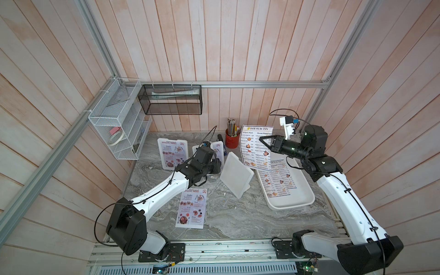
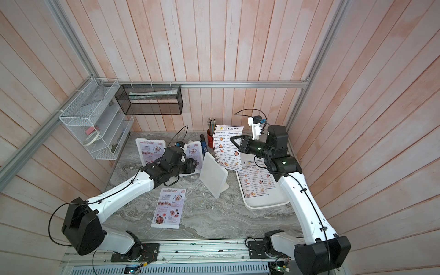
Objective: Replace the menus in the menu holders
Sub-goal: Insert the menu into the menu holder.
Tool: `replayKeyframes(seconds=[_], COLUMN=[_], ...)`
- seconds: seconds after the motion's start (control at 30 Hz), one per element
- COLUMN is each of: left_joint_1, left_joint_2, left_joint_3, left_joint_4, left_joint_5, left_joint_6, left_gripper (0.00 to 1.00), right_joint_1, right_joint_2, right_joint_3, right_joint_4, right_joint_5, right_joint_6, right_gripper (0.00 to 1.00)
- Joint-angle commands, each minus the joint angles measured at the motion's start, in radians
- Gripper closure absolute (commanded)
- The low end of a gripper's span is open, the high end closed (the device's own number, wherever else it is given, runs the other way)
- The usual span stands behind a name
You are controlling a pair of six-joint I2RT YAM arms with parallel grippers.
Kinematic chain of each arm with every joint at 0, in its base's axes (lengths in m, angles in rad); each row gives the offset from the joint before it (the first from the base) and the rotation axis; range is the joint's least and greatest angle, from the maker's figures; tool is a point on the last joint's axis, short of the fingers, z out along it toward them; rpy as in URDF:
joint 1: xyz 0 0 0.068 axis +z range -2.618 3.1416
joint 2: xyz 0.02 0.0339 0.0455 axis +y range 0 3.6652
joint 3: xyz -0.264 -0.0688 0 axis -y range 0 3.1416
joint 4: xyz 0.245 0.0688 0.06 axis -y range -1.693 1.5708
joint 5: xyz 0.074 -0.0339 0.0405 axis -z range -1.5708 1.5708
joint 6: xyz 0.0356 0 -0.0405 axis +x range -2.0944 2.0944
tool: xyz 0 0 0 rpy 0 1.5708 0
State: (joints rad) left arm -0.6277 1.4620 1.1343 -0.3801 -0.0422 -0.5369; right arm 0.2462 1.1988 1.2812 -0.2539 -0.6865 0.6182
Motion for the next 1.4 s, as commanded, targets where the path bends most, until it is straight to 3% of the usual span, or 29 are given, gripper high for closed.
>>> replayKeyframes(seconds=[0.0, 1.37], left_joint_1=[-0.007, -0.029], left_joint_2=[-0.021, -0.003], left_joint_3=[-0.017, -0.004], left_joint_4=[-0.022, -0.025], left_joint_5=[-0.024, -0.036], left_joint_6=[-0.014, -0.02], left_gripper=[0.47, 0.47], right_joint_1=[0.004, -0.035], right_joint_2=[-0.009, -0.011], right_joint_3=[-0.011, -0.059], right_joint_4=[0.062, 0.136], right_joint_5=[-0.034, -0.122], right_joint_6=[0.015, 0.064], right_gripper=[1.0, 1.0])
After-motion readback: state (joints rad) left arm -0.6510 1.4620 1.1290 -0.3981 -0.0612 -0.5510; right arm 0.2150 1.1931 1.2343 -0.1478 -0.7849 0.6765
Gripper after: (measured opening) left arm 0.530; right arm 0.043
